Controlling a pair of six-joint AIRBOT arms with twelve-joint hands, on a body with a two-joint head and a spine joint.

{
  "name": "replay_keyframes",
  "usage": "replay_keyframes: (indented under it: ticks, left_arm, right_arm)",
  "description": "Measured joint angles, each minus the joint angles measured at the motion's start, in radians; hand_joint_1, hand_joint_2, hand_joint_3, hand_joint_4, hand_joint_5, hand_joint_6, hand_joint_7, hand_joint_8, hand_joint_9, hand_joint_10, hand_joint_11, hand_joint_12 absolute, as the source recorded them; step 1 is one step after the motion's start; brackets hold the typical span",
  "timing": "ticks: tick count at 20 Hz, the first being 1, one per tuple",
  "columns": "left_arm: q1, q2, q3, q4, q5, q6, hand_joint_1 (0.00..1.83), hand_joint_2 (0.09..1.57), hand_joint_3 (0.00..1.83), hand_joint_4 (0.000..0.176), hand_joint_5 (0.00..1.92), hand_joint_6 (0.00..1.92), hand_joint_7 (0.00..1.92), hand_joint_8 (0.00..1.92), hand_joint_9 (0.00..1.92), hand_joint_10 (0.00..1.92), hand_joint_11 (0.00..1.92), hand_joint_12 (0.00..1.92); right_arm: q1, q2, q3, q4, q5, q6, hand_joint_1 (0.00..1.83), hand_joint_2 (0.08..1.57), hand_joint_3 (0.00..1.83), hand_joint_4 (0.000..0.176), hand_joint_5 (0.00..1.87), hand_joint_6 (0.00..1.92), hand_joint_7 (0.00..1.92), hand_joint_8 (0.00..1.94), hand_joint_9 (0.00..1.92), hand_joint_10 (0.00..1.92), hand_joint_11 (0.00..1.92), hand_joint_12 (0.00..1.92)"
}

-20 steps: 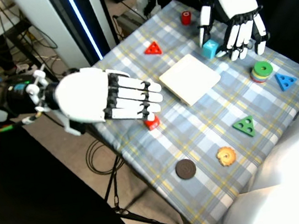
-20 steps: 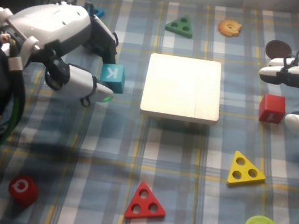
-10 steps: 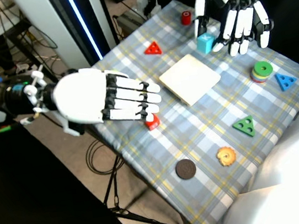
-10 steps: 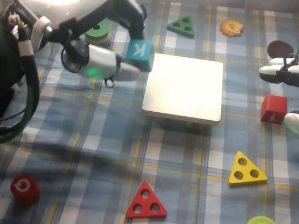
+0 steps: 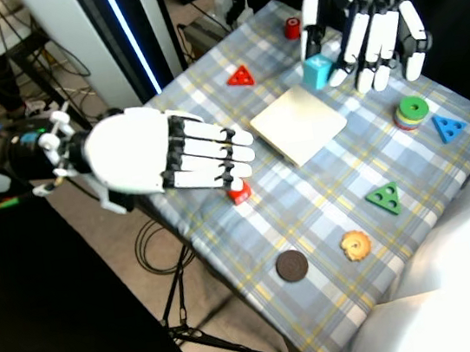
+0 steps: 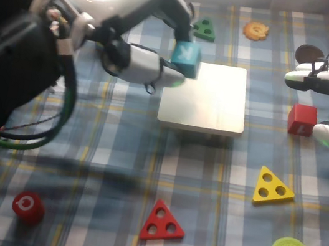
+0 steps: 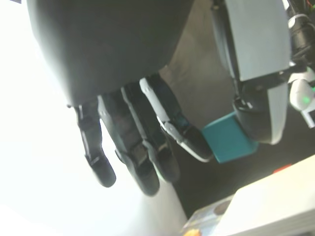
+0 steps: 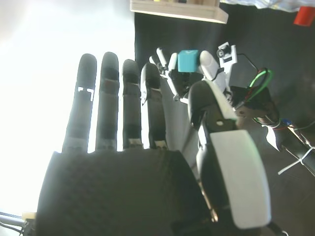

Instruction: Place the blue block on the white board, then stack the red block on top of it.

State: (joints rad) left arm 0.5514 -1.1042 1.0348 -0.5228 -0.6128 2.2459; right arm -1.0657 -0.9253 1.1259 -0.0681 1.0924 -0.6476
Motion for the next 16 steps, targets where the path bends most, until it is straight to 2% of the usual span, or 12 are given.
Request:
replay_keyframes:
  ticks: [2, 6, 9, 10, 11, 14, 16]
  left_arm:
    - [-0.015, -0.07, 0.06, -0.024, 0.069, 0.003, 1.06, 1.04, 0.0, 0.176, 1.13, 0.71, 0.87, 0.01, 0.74, 0.02, 0.12, 0.49]
    - [-0.018, -0.095, 0.084, -0.01, 0.119, 0.0, 1.06, 1.04, 0.0, 0.176, 1.14, 0.7, 0.87, 0.0, 0.77, 0.01, 0.14, 0.47]
    - [-0.022, -0.114, 0.107, -0.016, 0.127, 0.001, 1.06, 1.05, 0.0, 0.176, 1.13, 0.73, 0.85, 0.0, 0.72, 0.0, 0.13, 0.46]
    - [-0.022, -0.12, 0.111, -0.016, 0.133, 0.0, 1.06, 1.04, 0.0, 0.176, 1.14, 0.7, 0.86, 0.0, 0.72, 0.0, 0.13, 0.46]
    - [-0.022, -0.124, 0.114, -0.017, 0.134, 0.001, 1.06, 1.04, 0.0, 0.176, 1.13, 0.72, 0.86, 0.0, 0.73, 0.0, 0.11, 0.46]
    - [-0.023, -0.13, 0.117, -0.021, 0.15, 0.0, 1.06, 1.05, 0.0, 0.176, 1.11, 0.75, 0.87, 0.0, 0.76, 0.01, 0.12, 0.48]
    - [-0.023, -0.128, 0.122, -0.028, 0.151, 0.0, 1.05, 1.06, 0.0, 0.176, 1.09, 0.78, 0.85, 0.0, 0.77, 0.0, 0.09, 0.56]
  right_arm:
    - [0.003, -0.002, 0.005, 0.002, 0.002, -0.001, 0.43, 1.36, 0.0, 0.006, 0.47, 0.0, 0.49, 0.0, 0.51, 0.0, 0.15, 0.96]
    - [0.003, -0.005, 0.005, -0.004, 0.006, 0.0, 0.42, 1.36, 0.0, 0.014, 0.46, 0.0, 0.49, 0.0, 0.5, 0.0, 0.15, 0.96]
    - [0.003, -0.006, 0.007, -0.006, 0.008, 0.0, 0.44, 1.36, 0.0, 0.019, 0.46, 0.0, 0.49, 0.0, 0.51, 0.0, 0.15, 0.97]
    - [0.003, -0.008, 0.007, -0.008, 0.01, 0.0, 0.44, 1.36, 0.0, 0.018, 0.47, 0.0, 0.49, 0.0, 0.51, 0.0, 0.15, 0.97]
    - [0.003, -0.008, 0.008, -0.009, 0.009, 0.0, 0.44, 1.36, 0.0, 0.008, 0.47, 0.0, 0.49, 0.0, 0.51, 0.0, 0.15, 0.97]
    - [0.003, -0.008, 0.01, -0.006, 0.008, 0.0, 0.44, 1.36, 0.0, 0.006, 0.47, 0.0, 0.49, 0.0, 0.5, 0.0, 0.15, 0.94]
    - [0.003, -0.008, 0.01, -0.008, 0.008, 0.0, 0.44, 1.36, 0.0, 0.008, 0.46, 0.0, 0.48, 0.0, 0.5, 0.0, 0.16, 0.94]
